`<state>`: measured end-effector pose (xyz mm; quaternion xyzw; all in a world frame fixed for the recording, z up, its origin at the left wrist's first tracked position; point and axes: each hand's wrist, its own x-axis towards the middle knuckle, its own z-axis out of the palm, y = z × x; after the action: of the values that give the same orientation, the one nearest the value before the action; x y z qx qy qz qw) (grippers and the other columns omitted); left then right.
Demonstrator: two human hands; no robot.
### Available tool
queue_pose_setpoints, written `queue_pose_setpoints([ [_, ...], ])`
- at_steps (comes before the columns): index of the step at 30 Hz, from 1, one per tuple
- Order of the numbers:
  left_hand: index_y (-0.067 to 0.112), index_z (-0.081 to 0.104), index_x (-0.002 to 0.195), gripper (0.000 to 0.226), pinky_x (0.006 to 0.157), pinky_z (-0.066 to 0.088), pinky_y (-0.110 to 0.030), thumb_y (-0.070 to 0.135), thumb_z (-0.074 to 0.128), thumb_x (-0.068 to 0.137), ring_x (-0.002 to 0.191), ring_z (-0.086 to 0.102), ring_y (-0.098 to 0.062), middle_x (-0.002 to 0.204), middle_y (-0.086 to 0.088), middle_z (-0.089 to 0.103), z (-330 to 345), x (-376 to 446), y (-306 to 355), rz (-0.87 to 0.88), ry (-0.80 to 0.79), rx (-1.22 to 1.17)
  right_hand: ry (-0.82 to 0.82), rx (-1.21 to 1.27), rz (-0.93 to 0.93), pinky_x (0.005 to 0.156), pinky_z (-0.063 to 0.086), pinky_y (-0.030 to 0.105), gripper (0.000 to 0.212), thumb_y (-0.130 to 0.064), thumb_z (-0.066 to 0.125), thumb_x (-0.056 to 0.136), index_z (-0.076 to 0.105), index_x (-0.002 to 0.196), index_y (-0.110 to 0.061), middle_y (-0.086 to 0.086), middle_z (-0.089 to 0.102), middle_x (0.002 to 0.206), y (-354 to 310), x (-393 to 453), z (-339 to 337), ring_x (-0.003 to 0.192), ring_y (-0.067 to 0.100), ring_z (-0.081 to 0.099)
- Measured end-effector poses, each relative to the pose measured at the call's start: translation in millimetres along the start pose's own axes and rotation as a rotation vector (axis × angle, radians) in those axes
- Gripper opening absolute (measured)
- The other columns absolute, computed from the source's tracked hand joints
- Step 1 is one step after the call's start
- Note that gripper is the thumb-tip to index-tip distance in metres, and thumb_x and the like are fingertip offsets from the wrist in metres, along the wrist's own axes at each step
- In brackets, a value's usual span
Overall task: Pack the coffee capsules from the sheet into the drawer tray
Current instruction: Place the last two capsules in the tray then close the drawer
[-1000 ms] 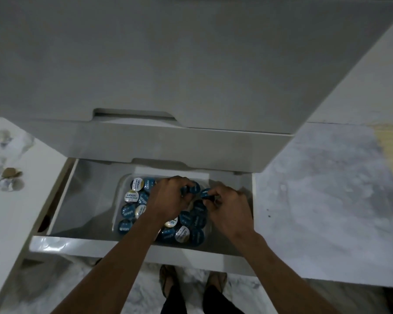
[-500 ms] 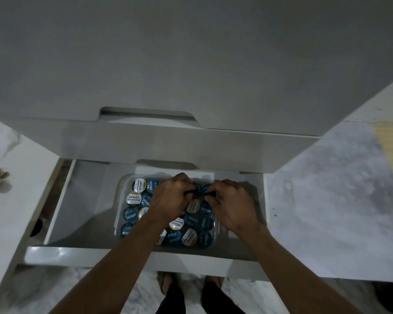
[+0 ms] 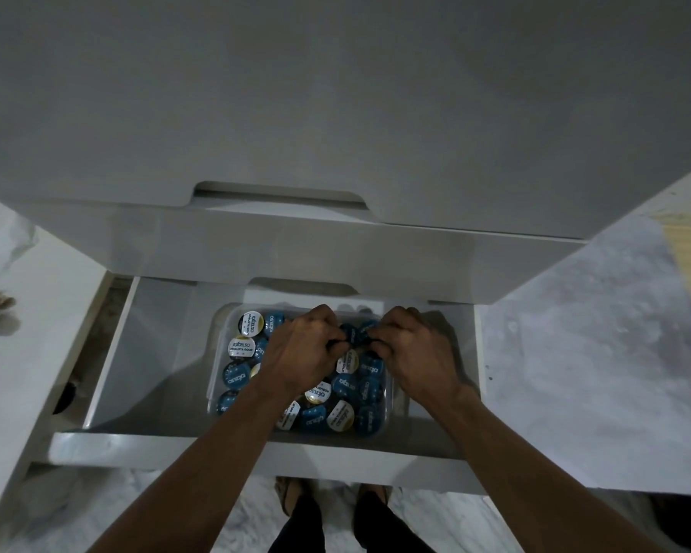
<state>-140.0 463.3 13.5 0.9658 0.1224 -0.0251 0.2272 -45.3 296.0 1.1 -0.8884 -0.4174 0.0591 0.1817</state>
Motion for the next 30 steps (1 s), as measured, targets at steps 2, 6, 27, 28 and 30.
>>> queue_pose_setpoints([
  [2,0.027,0.076,0.1,0.022,0.064,0.039,-0.025,0.037,0.058,0.093,0.086,0.065,-0.016,0.109,0.01,0.061,0.3,-0.3,-0.5,-0.008,0.006,0.006,0.0,-0.026,-0.012,0.05,0.054,0.035,0.011,-0.02,0.074,0.081,0.077,0.091,-0.018,0.002,0.065,0.089,0.2,-0.2,-0.1,0.083,0.023,0.061],
  [6,0.027,0.076,0.097,0.021,0.065,0.045,-0.026,0.037,0.058,0.093,0.087,0.064,-0.015,0.108,0.01,0.062,1.9,-0.7,-0.4,-0.028,0.014,0.007,-0.025,-0.1,-0.04,0.049,0.047,0.028,0.004,-0.02,0.074,0.082,0.076,0.085,-0.019,0.0,0.062,0.087,-0.9,-2.7,-1.4,0.082,0.02,0.058],
  [27,0.024,0.072,0.105,0.019,0.073,0.056,-0.036,0.032,0.063,0.089,0.093,0.065,-0.02,0.112,0.007,0.063,-2.7,-3.0,-0.8,-0.089,0.018,-0.008,-0.086,-0.028,0.056,0.07,0.051,0.034,0.023,-0.03,0.056,0.093,0.069,0.11,-0.022,0.0,0.054,0.106,-12.7,-1.2,-2.9,0.099,0.019,0.053],
  [28,0.024,0.072,0.107,0.021,0.074,0.056,-0.037,0.032,0.064,0.089,0.094,0.065,-0.02,0.113,0.006,0.063,-4.0,-3.8,-1.6,-0.098,0.022,-0.02,-0.086,-0.002,0.069,0.072,0.051,0.034,0.025,-0.03,0.057,0.093,0.067,0.115,-0.023,0.0,0.055,0.108,-14.1,-1.3,-4.9,0.101,0.019,0.053],
  [30,0.024,0.071,0.109,0.023,0.076,0.056,-0.038,0.032,0.066,0.088,0.095,0.065,-0.019,0.115,0.007,0.063,-5.7,-5.9,-3.7,-0.118,0.036,-0.048,-0.091,0.043,0.089,0.076,0.052,0.034,0.029,-0.03,0.057,0.094,0.064,0.121,-0.025,0.0,0.055,0.112,-16.1,-0.8,-7.9,0.105,0.018,0.051],
])
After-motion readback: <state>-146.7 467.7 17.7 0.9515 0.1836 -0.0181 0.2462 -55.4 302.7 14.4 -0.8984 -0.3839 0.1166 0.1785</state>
